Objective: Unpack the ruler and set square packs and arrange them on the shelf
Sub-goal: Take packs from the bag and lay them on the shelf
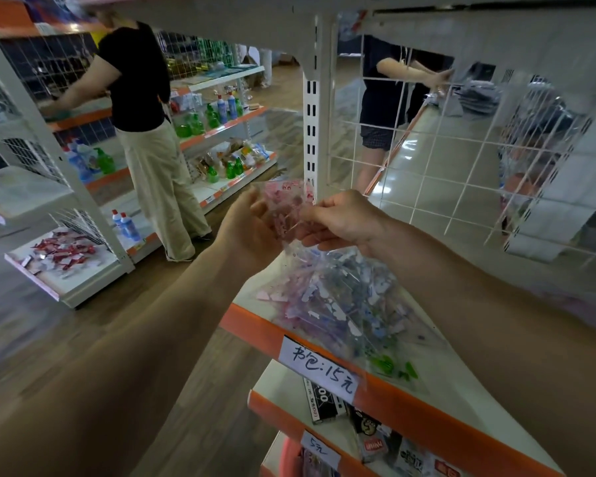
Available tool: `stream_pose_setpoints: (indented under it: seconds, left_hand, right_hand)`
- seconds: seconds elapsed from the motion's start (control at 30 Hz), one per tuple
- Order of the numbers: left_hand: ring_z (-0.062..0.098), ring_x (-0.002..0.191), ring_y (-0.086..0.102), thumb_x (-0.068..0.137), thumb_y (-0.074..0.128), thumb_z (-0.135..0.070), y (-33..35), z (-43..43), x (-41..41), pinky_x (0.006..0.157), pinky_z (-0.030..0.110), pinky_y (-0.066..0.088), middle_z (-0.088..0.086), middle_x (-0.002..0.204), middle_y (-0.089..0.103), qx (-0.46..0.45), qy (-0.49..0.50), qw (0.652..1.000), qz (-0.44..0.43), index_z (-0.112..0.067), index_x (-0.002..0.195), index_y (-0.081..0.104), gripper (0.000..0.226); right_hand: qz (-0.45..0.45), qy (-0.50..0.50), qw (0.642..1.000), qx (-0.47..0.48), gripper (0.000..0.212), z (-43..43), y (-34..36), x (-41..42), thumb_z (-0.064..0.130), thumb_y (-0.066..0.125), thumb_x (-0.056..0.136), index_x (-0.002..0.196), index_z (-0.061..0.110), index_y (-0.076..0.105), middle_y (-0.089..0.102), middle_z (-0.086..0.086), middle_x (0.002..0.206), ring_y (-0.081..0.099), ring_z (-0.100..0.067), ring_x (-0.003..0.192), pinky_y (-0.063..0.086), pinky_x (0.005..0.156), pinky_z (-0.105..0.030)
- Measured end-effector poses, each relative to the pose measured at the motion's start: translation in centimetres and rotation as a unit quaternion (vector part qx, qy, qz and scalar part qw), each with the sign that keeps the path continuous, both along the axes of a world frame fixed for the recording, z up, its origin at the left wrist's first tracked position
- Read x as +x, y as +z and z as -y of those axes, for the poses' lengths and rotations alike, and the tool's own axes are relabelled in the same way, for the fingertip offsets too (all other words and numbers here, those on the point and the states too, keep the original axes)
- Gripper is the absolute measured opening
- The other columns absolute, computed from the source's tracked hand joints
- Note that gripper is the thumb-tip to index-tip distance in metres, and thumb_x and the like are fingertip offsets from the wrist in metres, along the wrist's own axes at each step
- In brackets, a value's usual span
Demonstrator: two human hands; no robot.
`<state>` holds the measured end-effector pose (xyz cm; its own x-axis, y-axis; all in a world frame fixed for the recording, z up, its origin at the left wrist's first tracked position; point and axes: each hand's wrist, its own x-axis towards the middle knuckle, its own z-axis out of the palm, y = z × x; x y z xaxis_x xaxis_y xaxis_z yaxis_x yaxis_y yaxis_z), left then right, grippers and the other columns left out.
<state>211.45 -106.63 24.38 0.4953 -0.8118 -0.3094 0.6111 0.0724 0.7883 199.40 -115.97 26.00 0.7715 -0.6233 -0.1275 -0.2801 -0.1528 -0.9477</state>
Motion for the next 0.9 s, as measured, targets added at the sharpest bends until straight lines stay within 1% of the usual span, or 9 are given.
stream_pose_setpoints:
  seconds: [0.07, 0.17, 0.23, 0.3, 0.43, 0.57, 0.7, 0.83, 0.9]
  left_hand:
    - [0.024, 0.085, 0.064, 0.097, 0.041, -0.047, 0.4, 0.1, -0.5, 0.079, 0.034, 0.050, 0.012, 0.092, 0.069, -0.012, -0.010, 1.000, -0.009, -0.003, 0.108, 0.063, 0.050]
    - [0.021, 0.077, 0.062, 0.096, 0.046, -0.014, 0.0, 0.0, -0.4, 0.071, 0.030, 0.052, 0.013, 0.094, 0.063, 0.001, -0.058, 0.997, 0.051, -0.004, 0.105, 0.059, 0.018]
    - [0.022, 0.078, 0.063, 0.094, 0.045, -0.003, -0.1, -0.4, 0.4, 0.069, 0.032, 0.056, 0.015, 0.095, 0.063, 0.015, -0.041, 0.998, 0.044, -0.002, 0.117, 0.056, 0.025]
    - [0.021, 0.075, 0.066, 0.095, 0.046, -0.003, -0.1, -1.0, 1.3, 0.066, 0.033, 0.058, 0.014, 0.090, 0.067, 0.062, 0.003, 0.998, 0.024, 0.001, 0.120, 0.053, 0.026]
    - [0.019, 0.068, 0.069, 0.096, 0.046, -0.005, -0.6, -1.7, 3.2, 0.067, 0.035, 0.056, 0.015, 0.077, 0.071, 0.133, 0.083, 0.988, 0.003, 0.003, 0.112, 0.052, 0.019]
    - [0.021, 0.082, 0.067, 0.095, 0.048, -0.005, -0.4, -2.3, 3.8, 0.060, 0.036, 0.051, 0.016, 0.095, 0.068, 0.149, 0.092, 0.985, 0.007, 0.002, 0.124, 0.050, 0.030]
    - [0.023, 0.083, 0.068, 0.094, 0.049, -0.005, -0.3, -2.8, 4.2, 0.062, 0.036, 0.051, 0.017, 0.097, 0.068, 0.146, 0.091, 0.985, 0.000, 0.002, 0.124, 0.050, 0.031]
    - [0.022, 0.084, 0.067, 0.094, 0.046, -0.004, -0.2, -3.5, 4.7, 0.061, 0.037, 0.052, 0.015, 0.094, 0.070, 0.136, 0.086, 0.987, 0.007, 0.000, 0.129, 0.049, 0.035]
    - [0.022, 0.079, 0.068, 0.095, 0.045, -0.004, -0.1, -3.9, 5.0, 0.052, 0.034, 0.055, 0.016, 0.086, 0.071, 0.127, 0.086, 0.988, 0.004, 0.001, 0.127, 0.049, 0.033]
  right_hand:
    - [-0.034, 0.014, 0.999, -0.028, 0.020, -0.4, 0.4, 0.2, 0.023, 0.062, 0.093, 0.089, 0.004, 0.069, 0.074, -0.008, 0.080, 0.068, -0.011, 0.059, 0.054, 0.055, -0.022]
    - [-0.097, 0.051, 0.993, -0.039, 0.027, -0.4, 0.7, 0.0, 0.031, 0.057, 0.095, 0.086, 0.008, 0.068, 0.073, -0.006, 0.080, 0.067, -0.012, 0.061, 0.053, 0.055, -0.021]
    - [-0.139, 0.059, 0.984, -0.094, 0.026, -0.2, 0.3, -0.3, 0.034, 0.058, 0.094, 0.084, 0.011, 0.065, 0.071, -0.005, 0.083, 0.065, -0.014, 0.068, 0.051, 0.062, -0.025]
    - [-0.200, 0.098, 0.951, -0.213, 0.023, -0.5, -0.3, -0.5, 0.034, 0.064, 0.089, 0.099, 0.013, 0.065, 0.068, -0.002, 0.099, 0.063, -0.017, 0.087, 0.049, 0.075, -0.028]
    - [-0.280, 0.241, 0.877, -0.306, 0.064, -3.6, -1.4, 0.2, 0.034, 0.069, 0.082, 0.140, 0.027, 0.043, 0.045, 0.002, 0.143, 0.052, -0.020, 0.121, 0.044, 0.098, -0.034]
    - [-0.325, 0.261, 0.822, -0.388, 0.065, -5.6, -1.7, 1.4, 0.039, 0.068, 0.075, 0.135, 0.028, 0.047, 0.048, 0.003, 0.137, 0.050, -0.023, 0.119, 0.048, 0.089, -0.037]
    - [-0.376, 0.290, 0.751, -0.459, 0.056, -6.7, -1.1, 3.1, 0.036, 0.072, 0.074, 0.126, 0.025, 0.055, 0.053, -0.001, 0.121, 0.056, -0.022, 0.106, 0.042, 0.060, -0.027]
    - [-0.381, 0.279, 0.706, -0.528, 0.049, -8.0, -2.3, 4.6, 0.021, 0.066, 0.084, 0.131, 0.017, 0.051, 0.051, -0.006, 0.126, 0.055, -0.026, 0.112, 0.050, 0.084, -0.040]
    - [-0.371, 0.275, 0.694, -0.552, 0.047, -8.2, -2.8, 4.8, 0.023, 0.063, 0.087, 0.131, 0.016, 0.051, 0.051, -0.006, 0.127, 0.055, -0.027, 0.112, 0.051, 0.085, -0.042]
